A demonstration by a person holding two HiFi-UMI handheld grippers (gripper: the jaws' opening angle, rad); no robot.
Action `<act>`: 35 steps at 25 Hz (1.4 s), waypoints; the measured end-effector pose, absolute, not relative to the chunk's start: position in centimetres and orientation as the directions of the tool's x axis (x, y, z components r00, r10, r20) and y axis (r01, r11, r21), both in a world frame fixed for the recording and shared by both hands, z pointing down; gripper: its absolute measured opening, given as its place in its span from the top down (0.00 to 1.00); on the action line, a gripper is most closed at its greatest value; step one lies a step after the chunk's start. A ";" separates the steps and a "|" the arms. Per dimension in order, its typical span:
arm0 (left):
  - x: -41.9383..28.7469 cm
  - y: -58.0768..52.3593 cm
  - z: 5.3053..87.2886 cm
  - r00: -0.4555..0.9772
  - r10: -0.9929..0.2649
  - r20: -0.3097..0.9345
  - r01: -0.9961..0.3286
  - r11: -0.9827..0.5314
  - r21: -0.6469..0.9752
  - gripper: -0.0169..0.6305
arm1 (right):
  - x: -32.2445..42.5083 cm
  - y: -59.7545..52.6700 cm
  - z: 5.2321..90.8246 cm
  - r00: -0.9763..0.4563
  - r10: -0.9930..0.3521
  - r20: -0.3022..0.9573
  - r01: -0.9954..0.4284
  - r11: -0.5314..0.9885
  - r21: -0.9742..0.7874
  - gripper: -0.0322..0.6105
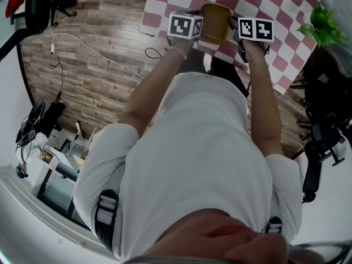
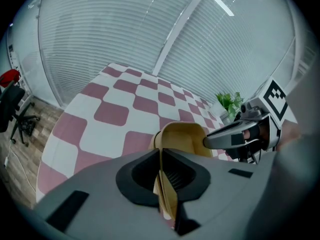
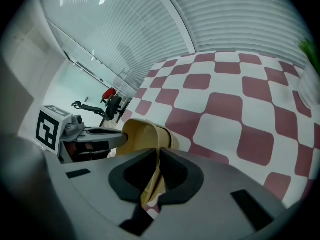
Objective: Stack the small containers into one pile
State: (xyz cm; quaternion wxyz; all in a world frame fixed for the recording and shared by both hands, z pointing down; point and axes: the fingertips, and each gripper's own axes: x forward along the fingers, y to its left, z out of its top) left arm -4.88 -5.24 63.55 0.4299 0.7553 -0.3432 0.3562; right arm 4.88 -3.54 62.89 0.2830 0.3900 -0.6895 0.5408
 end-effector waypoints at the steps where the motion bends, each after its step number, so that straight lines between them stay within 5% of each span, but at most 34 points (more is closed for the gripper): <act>1: -4.8 -5.2 63.8 0.505 -0.214 0.836 -0.826 -0.400 0.397 0.91 | 4.9 -3.5 63.1 -0.526 -0.236 0.817 -0.850 0.114 -0.514 0.89; 9: -4.6 -5.8 62.9 0.486 -0.314 0.816 -0.820 -0.487 0.301 0.91 | 5.5 -4.0 62.5 -0.450 -0.370 0.813 -0.893 0.202 -0.402 0.81; 13: -5.4 -6.0 60.7 0.485 -0.403 0.776 -0.818 -0.521 0.241 0.91 | 5.3 -4.2 60.2 -0.432 -0.493 0.755 -0.898 0.314 -0.309 0.87; 35: -4.7 -4.8 60.5 0.537 -0.446 0.716 -0.785 -0.574 0.231 0.91 | 4.9 -3.1 59.6 -0.443 -0.626 0.642 -0.894 0.360 -0.266 0.90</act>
